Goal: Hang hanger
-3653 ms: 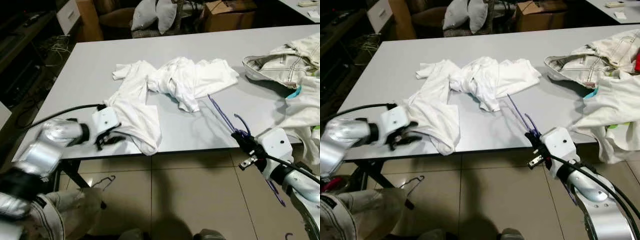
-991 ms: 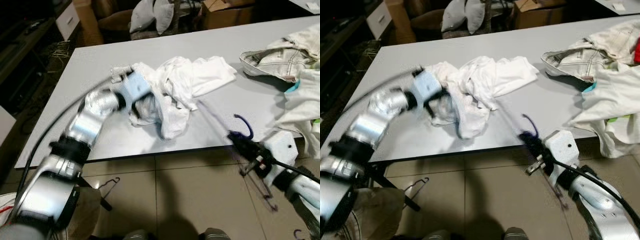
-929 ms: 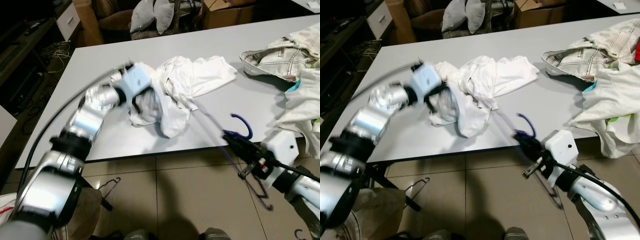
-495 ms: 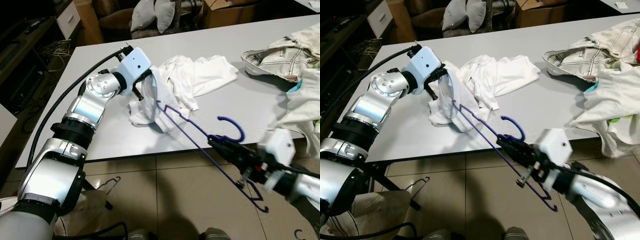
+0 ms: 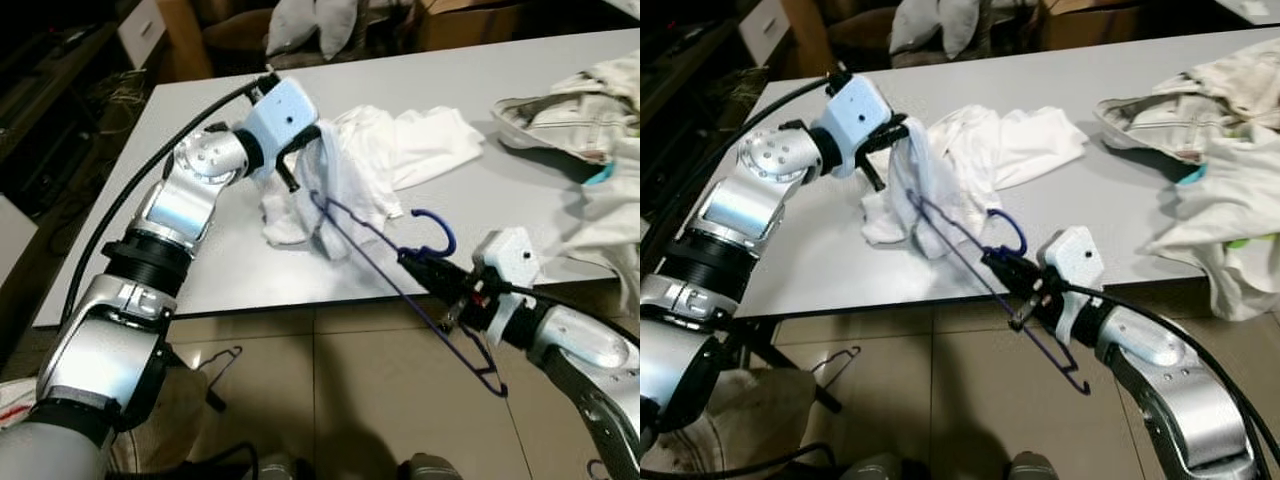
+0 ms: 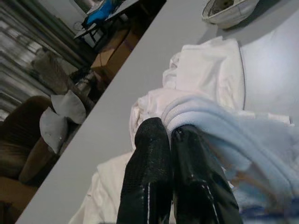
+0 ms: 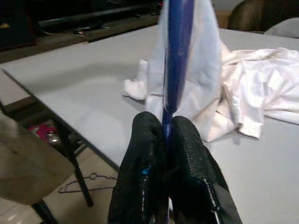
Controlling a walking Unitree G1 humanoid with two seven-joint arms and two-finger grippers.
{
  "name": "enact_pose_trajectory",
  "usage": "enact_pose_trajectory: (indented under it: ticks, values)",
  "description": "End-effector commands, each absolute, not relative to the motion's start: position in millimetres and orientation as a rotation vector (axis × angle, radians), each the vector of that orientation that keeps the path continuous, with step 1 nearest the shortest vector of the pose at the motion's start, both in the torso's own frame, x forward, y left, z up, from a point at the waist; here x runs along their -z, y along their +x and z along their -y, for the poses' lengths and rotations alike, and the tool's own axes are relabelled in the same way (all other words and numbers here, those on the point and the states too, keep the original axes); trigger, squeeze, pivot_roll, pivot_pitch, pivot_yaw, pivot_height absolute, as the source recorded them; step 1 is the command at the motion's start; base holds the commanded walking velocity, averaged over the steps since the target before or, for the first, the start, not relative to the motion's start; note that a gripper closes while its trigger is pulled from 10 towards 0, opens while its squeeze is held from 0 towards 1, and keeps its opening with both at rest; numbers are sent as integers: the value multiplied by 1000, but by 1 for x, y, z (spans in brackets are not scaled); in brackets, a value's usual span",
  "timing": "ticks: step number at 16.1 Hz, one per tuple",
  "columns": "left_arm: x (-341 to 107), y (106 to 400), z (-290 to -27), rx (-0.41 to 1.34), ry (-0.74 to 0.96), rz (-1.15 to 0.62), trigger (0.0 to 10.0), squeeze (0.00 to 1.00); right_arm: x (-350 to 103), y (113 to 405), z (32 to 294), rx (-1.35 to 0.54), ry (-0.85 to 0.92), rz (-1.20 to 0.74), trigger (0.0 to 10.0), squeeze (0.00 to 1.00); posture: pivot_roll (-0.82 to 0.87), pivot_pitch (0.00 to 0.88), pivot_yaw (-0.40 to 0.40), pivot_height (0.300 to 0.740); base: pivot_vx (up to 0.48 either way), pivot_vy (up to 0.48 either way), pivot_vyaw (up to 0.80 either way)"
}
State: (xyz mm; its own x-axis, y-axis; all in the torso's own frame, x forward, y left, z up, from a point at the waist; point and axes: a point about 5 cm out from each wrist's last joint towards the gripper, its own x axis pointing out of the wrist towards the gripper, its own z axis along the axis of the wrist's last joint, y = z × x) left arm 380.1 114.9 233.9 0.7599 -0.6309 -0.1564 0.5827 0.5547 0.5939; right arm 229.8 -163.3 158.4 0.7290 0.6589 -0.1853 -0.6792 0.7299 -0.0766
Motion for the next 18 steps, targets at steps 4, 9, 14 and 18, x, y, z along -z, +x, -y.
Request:
enact_pose_trajectory:
  ticks: [4,9,14,18]
  values:
    - [-238,379,-136,663,719,50,0,0,-161,236,181,-589,-172,-155,10000,0,-168,0,121,740,0,0,0]
    - [-250,383,-142,625,758,78,0,0,-187,244,201,-462,-101,-33,10000,0,-189,0,137,740,0,0,0]
    - [-276,388,-136,604,738,166,0,0,-190,232,199,-547,-118,-29,10000,0,-201,0,148,740,0,0,0]
    - [-296,385,-135,615,722,243,0,0,-194,240,224,-358,-105,-7,10000,0,-211,0,153,740,0,0,0]
